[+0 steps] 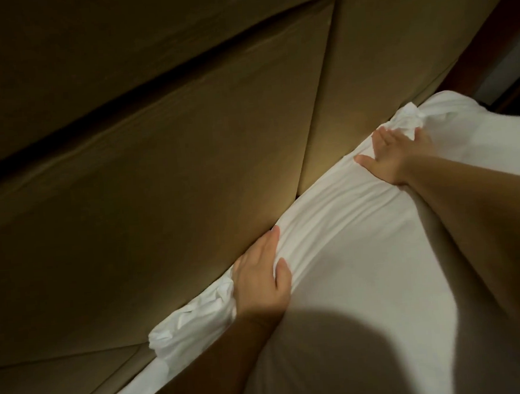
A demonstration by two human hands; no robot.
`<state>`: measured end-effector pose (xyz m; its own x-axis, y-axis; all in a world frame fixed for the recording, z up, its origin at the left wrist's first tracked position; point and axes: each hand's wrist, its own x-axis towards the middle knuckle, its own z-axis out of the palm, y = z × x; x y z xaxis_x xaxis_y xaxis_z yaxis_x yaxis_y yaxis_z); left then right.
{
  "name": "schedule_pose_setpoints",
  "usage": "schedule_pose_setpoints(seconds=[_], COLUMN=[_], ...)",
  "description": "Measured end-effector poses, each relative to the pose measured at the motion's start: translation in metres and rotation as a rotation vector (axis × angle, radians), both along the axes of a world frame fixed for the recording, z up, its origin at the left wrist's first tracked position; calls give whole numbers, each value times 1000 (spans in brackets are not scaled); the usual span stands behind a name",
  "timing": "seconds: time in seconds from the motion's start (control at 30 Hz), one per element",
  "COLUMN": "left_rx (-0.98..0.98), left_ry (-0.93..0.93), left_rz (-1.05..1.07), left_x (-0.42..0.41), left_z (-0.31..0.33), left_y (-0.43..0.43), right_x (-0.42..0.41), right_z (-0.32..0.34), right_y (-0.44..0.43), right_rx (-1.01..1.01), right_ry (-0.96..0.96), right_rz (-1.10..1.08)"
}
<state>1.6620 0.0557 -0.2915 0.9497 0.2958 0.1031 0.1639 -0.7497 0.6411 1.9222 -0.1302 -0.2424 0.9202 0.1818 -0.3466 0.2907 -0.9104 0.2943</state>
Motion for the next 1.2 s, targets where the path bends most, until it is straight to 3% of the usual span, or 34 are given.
schedule_pose_setpoints(seconds=[0.1, 0.27, 0.4, 0.5, 0.63, 0.8, 0.93, 1.07, 1.2], left_rx=[-56, -27, 135, 306, 409, 554, 409, 235, 205], left_ry=[-23, -50, -40, 24, 249, 283, 258, 349, 353], left_rz=[-35, -37, -96, -154, -137, -146, -163, -147, -160], left_x=[-3, -23, -57, -94, -132, -166, -158, -144, -144], left_z=[-1, 22, 55, 85, 131, 163, 144, 95, 86], left_y=[9, 11, 12, 14, 24, 49, 61, 76, 78], right_x=[-25, -91, -161, -207, -260, -300, -295, -280, -268], right_z=[16, 62, 105, 137, 185, 223, 208, 168, 160], right_y=[16, 22, 14, 3, -10, -12, 6, 17, 22], right_rx=[-125, 61, 230, 212, 224, 226, 256, 199, 140], right_ry=[-57, 34, 26, 54, 29, -23, 62, 122, 163], right_rz=[52, 9, -27, -16, 42, 10, -142, -225, -229])
